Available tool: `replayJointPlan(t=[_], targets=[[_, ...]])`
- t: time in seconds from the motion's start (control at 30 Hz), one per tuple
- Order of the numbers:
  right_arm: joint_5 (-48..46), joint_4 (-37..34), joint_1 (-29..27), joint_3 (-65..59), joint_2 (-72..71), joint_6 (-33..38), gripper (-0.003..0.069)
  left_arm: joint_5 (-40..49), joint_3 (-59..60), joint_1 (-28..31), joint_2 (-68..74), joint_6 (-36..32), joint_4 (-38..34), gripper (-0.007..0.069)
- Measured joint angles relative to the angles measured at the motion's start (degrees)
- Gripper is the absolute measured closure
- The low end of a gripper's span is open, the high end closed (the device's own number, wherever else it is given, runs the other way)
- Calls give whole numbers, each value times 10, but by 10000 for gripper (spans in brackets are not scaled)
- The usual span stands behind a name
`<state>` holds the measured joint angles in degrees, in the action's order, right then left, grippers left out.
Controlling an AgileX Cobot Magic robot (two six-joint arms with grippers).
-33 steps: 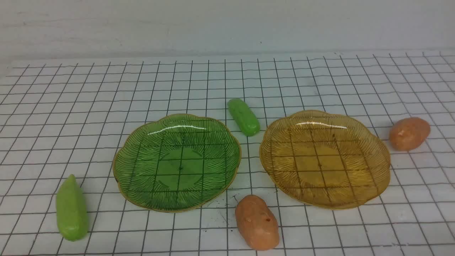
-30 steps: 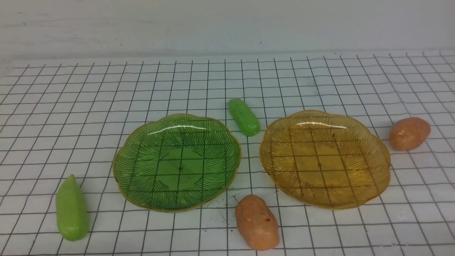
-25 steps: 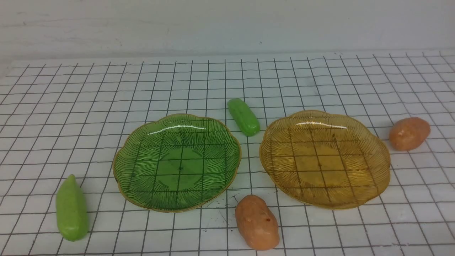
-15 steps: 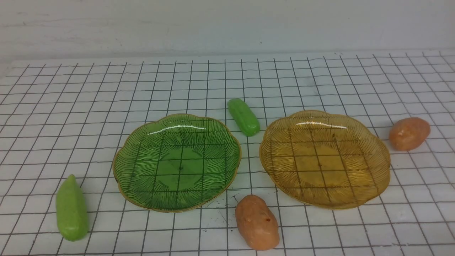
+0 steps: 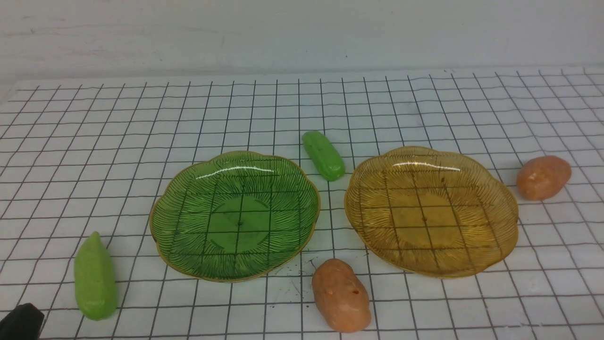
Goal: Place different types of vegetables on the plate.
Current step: 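Put the green cucumber next to the left plate into that plate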
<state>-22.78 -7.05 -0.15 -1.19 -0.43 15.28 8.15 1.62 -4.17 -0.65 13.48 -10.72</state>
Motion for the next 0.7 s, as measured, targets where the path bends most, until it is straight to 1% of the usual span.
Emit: replayJointPlan(t=[0.13,0.23,0.3,0.33,0.4,0.43,0.5,0.57,0.6,0.7], targets=[[0,0,0,0,0,-1,673,-12,0,0,0,5,-38,632],[-2,10,0,0,0,-1,673,-38,0,0,0,5,-105,632],[-3,13,0,0,0,-1,673,-55,0,0,0,5,-124,632],[1,19,0,0,0,-10,673,-97,-3,0,0,6,-164,632],[17,9,0,-1,0,-11,673,-91,-22,-1,0,6,-176,632],[31,-6,0,-4,0,-12,673,-71,-59,-2,0,-5,-176,632],[63,-60,0,-5,0,-13,673,-21,-128,-2,3,-42,-158,632],[98,-137,0,-5,0,-14,673,99,-226,-2,43,-84,-122,632],[120,-179,0,-5,0,-14,673,132,-254,-2,65,-88,-117,632],[153,-267,0,-5,0,-14,673,311,-337,-3,155,-95,-98,632]])
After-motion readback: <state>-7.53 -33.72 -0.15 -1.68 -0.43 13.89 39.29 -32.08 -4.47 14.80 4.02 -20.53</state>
